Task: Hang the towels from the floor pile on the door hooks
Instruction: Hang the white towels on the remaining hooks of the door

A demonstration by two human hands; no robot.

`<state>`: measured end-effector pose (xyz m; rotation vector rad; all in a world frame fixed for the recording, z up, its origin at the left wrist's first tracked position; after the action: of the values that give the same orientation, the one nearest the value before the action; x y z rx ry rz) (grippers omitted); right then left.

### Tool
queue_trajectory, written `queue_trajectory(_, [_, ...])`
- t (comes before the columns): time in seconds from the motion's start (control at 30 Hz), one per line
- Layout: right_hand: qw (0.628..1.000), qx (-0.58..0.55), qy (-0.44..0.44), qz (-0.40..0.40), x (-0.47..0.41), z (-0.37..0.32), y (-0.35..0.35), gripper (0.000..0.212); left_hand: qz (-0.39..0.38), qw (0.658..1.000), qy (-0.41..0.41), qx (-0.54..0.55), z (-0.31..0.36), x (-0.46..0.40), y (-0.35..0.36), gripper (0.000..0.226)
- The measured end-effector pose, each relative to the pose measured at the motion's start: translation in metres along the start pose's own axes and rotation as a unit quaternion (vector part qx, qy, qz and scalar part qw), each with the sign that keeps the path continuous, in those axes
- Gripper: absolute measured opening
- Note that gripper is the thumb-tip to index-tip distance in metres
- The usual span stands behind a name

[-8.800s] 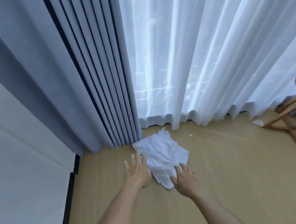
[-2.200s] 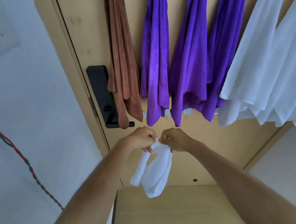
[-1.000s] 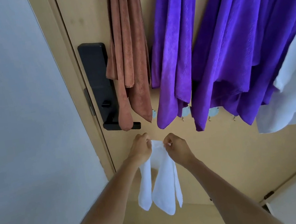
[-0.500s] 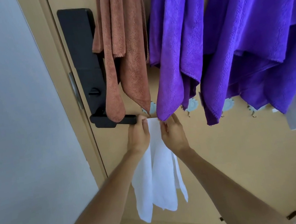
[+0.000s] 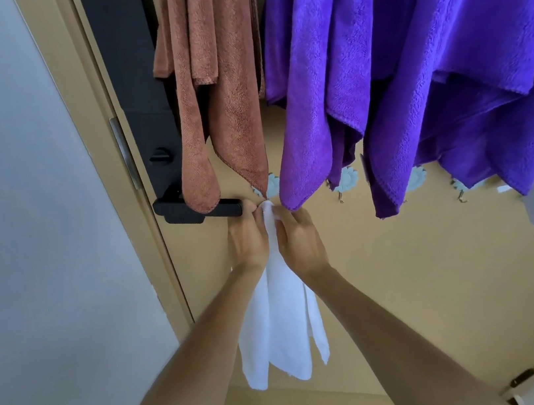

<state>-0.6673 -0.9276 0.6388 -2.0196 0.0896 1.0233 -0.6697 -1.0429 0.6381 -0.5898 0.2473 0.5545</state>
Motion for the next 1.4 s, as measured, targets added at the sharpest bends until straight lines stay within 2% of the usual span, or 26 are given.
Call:
queue_trajectory(0.03, [1.000,-0.003,0.006,-0.001,0.003,-0.001,0.000,0.033,0.001,1.000,-0.007,-0.012,-0.003,0.003,0.000,0.042])
queue_trajectory(0.13, [1.000,0.015,0.009,0.012,0.013,-0.005,-0.003,0.041,-0.010,0.998,-0.017,-0.060,-0.011,0.015,0.004,0.019])
queue_trajectory(0.2, [1.000,0.005,0.017,-0.012,0.022,-0.008,0.003,0.050,-0.050,0.997,-0.035,-0.050,-0.017,0.025,0.010,0.015])
queue_trajectory(0.3, [0.997,-0.001,0.021,-0.077,0.042,-0.010,0.023,0.053,-0.118,0.989,-0.091,-0.007,-0.030,0.042,0.019,0.028])
queue_trajectory(0.43, [0.994,0.009,0.001,-0.104,0.074,-0.006,0.041,0.046,-0.158,0.982,-0.012,-0.104,-0.043,0.066,0.032,0.057])
queue_trajectory(0.53, [0.991,0.050,0.017,-0.126,0.096,0.003,0.054,0.040,-0.144,0.982,0.018,-0.120,-0.052,0.077,0.036,0.057])
queue_trajectory(0.67, [0.981,0.080,0.056,-0.170,0.116,0.014,0.069,0.033,-0.188,0.974,-0.028,-0.123,-0.078,0.089,0.047,0.061])
queue_trajectory(0.77, [0.978,0.032,0.067,-0.197,0.130,0.018,0.080,0.034,-0.219,0.968,-0.067,-0.106,-0.090,0.094,0.049,0.055])
queue_trajectory(0.83, [0.980,-0.003,0.057,-0.190,0.131,0.016,0.080,0.032,-0.235,0.963,-0.091,-0.098,-0.095,0.095,0.050,0.048])
queue_trajectory(0.93, [0.985,-0.038,0.040,-0.164,0.121,0.014,0.077,0.031,-0.219,0.968,-0.090,-0.078,-0.101,0.093,0.052,0.048])
queue_trajectory(1.1, [0.975,-0.013,0.037,-0.217,0.150,0.025,0.108,0.053,-0.254,0.962,-0.046,-0.089,-0.119,0.110,0.076,0.066])
queue_trajectory(1.2, [0.962,-0.009,0.042,-0.271,0.178,0.036,0.140,0.062,-0.264,0.960,-0.028,-0.091,-0.137,0.120,0.089,0.068])
queue_trajectory(1.3, [0.947,-0.059,0.085,-0.305,0.204,0.044,0.165,0.069,-0.288,0.951,-0.066,-0.091,-0.177,0.137,0.105,0.072])
queue_trajectory(1.4, [0.928,-0.072,0.095,-0.353,0.230,0.043,0.176,0.078,-0.365,0.918,-0.119,-0.095,-0.225,0.167,0.121,0.077])
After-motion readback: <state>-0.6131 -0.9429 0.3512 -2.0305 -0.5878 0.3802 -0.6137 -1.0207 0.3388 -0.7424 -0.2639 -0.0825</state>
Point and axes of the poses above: each hand's wrist, its own x-axis away from the middle knuckle, its own y-axis out of the palm, z = x × y, the point moved 10 cm from there along -x, towards the middle knuckle, and after that the axes turned 11 degrees about -y, right-handed, at the moved point
